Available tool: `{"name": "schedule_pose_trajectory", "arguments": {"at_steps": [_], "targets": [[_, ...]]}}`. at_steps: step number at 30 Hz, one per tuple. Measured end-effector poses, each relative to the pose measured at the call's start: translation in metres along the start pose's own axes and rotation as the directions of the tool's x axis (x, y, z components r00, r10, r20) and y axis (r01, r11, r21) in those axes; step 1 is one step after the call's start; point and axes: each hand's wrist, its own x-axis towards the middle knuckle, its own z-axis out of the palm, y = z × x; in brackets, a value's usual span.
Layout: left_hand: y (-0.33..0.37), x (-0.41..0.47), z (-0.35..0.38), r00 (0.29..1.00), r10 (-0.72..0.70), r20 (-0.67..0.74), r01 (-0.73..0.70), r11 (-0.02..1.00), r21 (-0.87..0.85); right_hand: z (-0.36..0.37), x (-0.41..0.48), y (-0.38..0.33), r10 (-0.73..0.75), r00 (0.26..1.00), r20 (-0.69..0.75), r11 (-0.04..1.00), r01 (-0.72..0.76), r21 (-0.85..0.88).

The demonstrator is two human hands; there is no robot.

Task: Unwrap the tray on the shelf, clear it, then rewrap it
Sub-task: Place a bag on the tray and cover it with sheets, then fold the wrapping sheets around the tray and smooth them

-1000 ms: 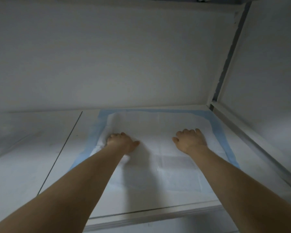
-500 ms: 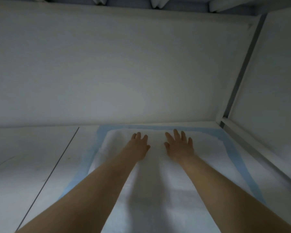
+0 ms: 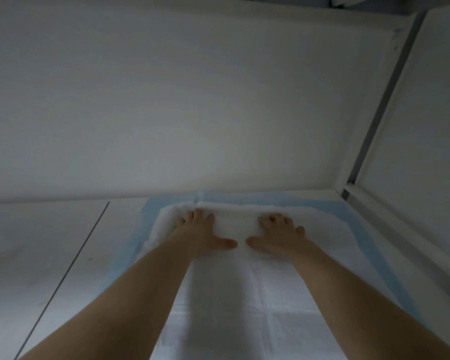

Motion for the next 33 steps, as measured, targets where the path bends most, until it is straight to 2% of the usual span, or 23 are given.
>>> {"name": "schedule_pose_trajectory", "arguments": {"at_steps": [4,8,11,14,16,20,25,27,29,31,33], "targets": [[0.000,-0.004,-0.001,0.999,-0.040,0.028,0.041,0.999,-0.020,0.003,0.003,-0.001,0.018,1.000,0.013,0.998,-0.019,0.058],[0.005,-0.014,-0.001,0.998,-0.062,-0.010,0.062,0.997,0.045,0.001,-0.001,-0.007,0.016,1.000,-0.005,1.000,-0.016,-0.023],[0.003,-0.032,-0.002,0.997,-0.055,-0.058,0.059,0.996,0.070,0.004,-0.014,-0.028,-0.104,0.993,-0.055,0.990,0.098,-0.105],[0.002,-0.055,0.000,0.995,-0.091,-0.040,0.091,0.996,-0.014,0.013,-0.035,-0.056,-0.246,0.954,-0.170,0.961,0.217,-0.169],[0.003,-0.071,0.004,0.990,-0.137,-0.046,0.134,0.990,-0.052,0.019,-0.047,-0.071,-0.279,0.928,-0.245,0.950,0.230,-0.211],[0.003,-0.106,0.002,0.975,-0.207,-0.083,0.216,0.968,0.126,0.028,-0.062,-0.081,-0.242,0.954,-0.178,0.961,0.210,-0.182],[-0.002,-0.129,0.000,0.988,-0.096,-0.125,0.133,0.931,0.339,0.029,-0.068,-0.077,-0.246,0.967,-0.068,0.954,0.229,-0.195],[-0.006,-0.137,-0.001,0.983,-0.053,-0.177,0.106,0.945,0.309,0.023,-0.076,-0.080,-0.223,0.974,-0.035,0.960,0.213,-0.179],[-0.013,-0.144,-0.006,0.964,-0.025,-0.265,0.096,0.961,0.259,0.020,-0.086,-0.089,-0.257,0.960,-0.115,0.951,0.230,-0.206],[-0.019,-0.150,-0.012,0.946,-0.117,-0.301,0.171,0.972,0.159,0.017,-0.097,-0.102,-0.318,0.927,-0.199,0.940,0.281,-0.193],[-0.027,-0.153,-0.016,0.923,-0.291,-0.251,0.294,0.955,-0.027,0.014,-0.107,-0.115,-0.331,0.930,-0.159,0.943,0.321,-0.086]]}}
